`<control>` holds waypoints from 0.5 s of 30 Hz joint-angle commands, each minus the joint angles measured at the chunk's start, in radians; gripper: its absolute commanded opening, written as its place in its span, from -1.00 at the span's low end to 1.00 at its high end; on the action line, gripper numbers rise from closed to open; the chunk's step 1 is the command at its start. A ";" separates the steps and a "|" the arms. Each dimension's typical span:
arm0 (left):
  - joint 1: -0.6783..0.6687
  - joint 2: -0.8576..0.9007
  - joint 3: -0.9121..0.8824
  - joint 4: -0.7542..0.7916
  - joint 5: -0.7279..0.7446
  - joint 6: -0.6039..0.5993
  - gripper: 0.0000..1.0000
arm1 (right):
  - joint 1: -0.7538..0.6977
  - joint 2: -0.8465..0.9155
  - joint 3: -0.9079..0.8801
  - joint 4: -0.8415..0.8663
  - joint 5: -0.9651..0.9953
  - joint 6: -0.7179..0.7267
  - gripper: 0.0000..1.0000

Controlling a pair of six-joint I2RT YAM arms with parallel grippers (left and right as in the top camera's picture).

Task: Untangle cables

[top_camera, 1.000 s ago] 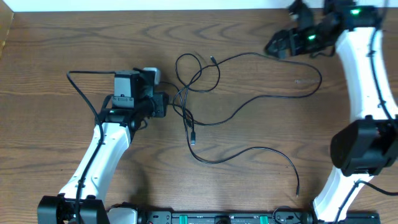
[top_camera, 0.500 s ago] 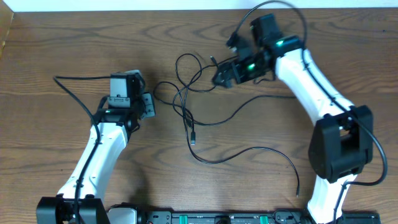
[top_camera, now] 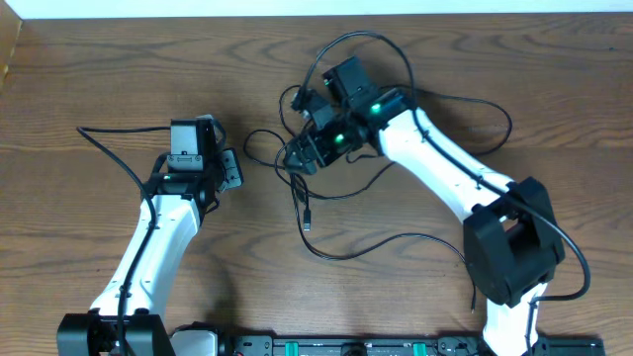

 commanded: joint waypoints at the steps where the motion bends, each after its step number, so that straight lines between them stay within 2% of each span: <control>1: 0.003 -0.007 0.010 -0.005 -0.012 -0.013 0.11 | 0.023 -0.006 -0.005 0.005 0.064 0.034 0.44; 7: 0.003 -0.007 0.010 -0.011 -0.012 -0.013 0.12 | 0.030 -0.006 -0.006 0.016 0.165 0.099 0.24; 15: 0.003 -0.007 0.010 -0.016 -0.011 -0.013 0.15 | 0.051 0.011 -0.006 0.097 0.255 0.240 0.18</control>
